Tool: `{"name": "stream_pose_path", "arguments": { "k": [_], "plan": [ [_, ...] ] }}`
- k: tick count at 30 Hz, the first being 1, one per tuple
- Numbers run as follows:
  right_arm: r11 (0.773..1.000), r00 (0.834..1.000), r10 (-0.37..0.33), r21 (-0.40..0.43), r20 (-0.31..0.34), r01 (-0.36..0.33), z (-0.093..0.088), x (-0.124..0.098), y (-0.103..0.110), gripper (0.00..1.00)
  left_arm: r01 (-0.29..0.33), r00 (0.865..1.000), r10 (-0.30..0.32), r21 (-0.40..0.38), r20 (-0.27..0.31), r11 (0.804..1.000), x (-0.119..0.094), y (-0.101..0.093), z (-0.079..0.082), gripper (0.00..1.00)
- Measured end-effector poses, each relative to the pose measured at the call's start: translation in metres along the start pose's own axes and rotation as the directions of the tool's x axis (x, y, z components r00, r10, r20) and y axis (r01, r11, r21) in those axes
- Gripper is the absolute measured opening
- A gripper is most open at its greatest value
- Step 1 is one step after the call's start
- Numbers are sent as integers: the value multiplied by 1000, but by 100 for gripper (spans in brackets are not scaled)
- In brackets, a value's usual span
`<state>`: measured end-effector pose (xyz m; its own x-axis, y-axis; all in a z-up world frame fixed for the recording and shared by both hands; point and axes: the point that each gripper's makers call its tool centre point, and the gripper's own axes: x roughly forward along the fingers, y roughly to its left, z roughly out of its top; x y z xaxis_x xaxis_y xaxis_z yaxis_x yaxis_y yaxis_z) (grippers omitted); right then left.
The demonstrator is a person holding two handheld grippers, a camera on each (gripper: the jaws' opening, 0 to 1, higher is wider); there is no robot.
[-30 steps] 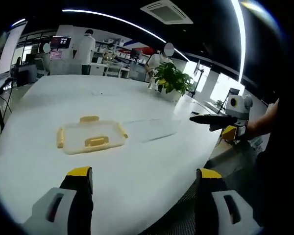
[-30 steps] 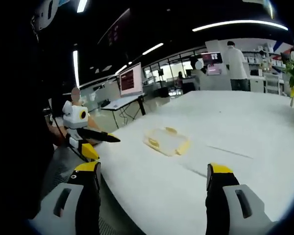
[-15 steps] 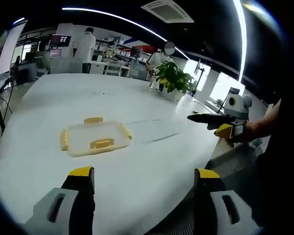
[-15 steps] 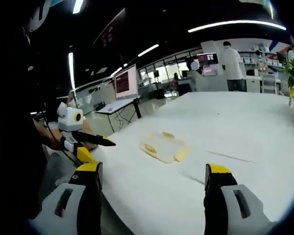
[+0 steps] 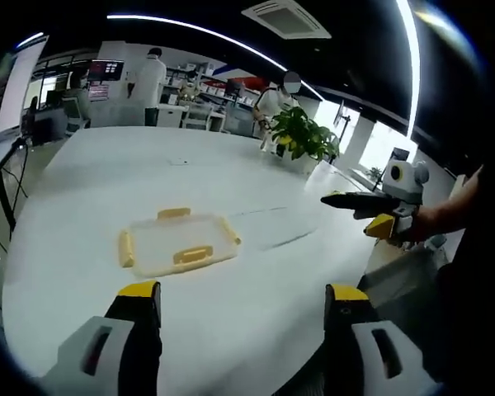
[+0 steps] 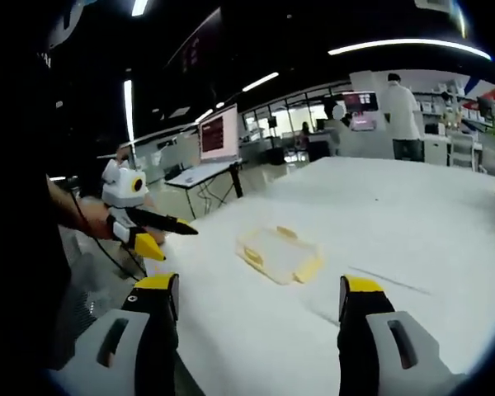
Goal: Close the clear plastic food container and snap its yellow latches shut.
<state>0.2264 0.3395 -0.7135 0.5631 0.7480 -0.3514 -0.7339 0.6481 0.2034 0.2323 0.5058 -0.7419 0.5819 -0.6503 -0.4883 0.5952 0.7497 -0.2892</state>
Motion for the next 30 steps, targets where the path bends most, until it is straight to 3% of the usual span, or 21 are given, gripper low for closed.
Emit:
{"name": "stream_pose_path", "arguments": {
  "k": [17, 30],
  "plan": [
    [998, 1000, 28, 63, 14, -29, 6, 27, -8, 77, 7, 997, 0, 92, -77, 996, 16, 21, 1, 76],
    [998, 998, 65, 25, 4, -65, 7, 42, -19, 73, 21, 989, 7, 186, -147, 982, 27, 40, 9, 75]
  ]
}}
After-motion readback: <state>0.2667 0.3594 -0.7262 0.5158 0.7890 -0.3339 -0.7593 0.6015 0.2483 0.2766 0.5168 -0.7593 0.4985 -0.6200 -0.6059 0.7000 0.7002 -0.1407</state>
